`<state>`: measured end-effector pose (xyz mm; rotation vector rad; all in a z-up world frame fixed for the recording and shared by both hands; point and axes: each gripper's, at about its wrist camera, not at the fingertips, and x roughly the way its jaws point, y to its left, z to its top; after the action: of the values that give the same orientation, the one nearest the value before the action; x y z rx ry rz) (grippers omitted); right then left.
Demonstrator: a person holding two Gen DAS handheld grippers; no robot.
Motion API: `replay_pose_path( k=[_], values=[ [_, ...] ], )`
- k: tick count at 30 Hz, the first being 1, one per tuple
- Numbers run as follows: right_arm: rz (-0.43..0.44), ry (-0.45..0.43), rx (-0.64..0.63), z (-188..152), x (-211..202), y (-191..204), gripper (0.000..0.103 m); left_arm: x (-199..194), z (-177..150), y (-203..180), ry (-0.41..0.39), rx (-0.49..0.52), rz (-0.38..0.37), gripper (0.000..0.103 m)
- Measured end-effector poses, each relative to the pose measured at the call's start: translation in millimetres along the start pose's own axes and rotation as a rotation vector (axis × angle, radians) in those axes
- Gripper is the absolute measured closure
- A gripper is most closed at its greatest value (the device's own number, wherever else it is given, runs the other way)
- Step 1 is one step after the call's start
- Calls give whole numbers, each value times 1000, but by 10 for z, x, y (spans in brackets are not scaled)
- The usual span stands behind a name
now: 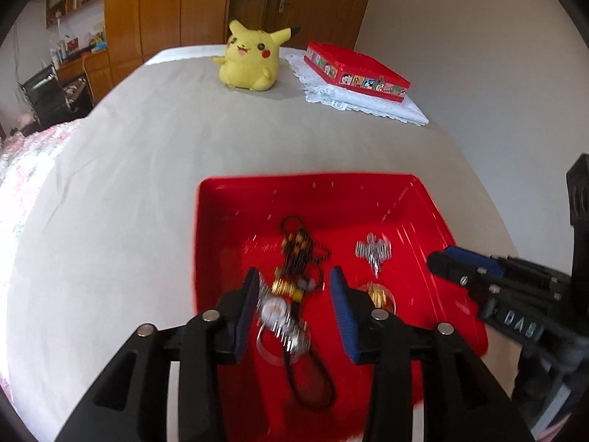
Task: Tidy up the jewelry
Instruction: 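Open both tools to drop strand and chain into the tray, then move both tools back over the two bead bracelets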
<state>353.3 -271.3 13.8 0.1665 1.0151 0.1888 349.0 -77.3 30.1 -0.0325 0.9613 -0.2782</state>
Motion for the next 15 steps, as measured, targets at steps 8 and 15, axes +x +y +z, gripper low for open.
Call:
replay_pose_path(
  k=[8,15],
  values=[
    [21,-37,-52,-636,-467,158,77,-527,-679,60,-63,-6,91,46],
    [41,-25,-70,-1158,-666,220,77,-808,-1194,44,-81,10,118,37]
  ],
)
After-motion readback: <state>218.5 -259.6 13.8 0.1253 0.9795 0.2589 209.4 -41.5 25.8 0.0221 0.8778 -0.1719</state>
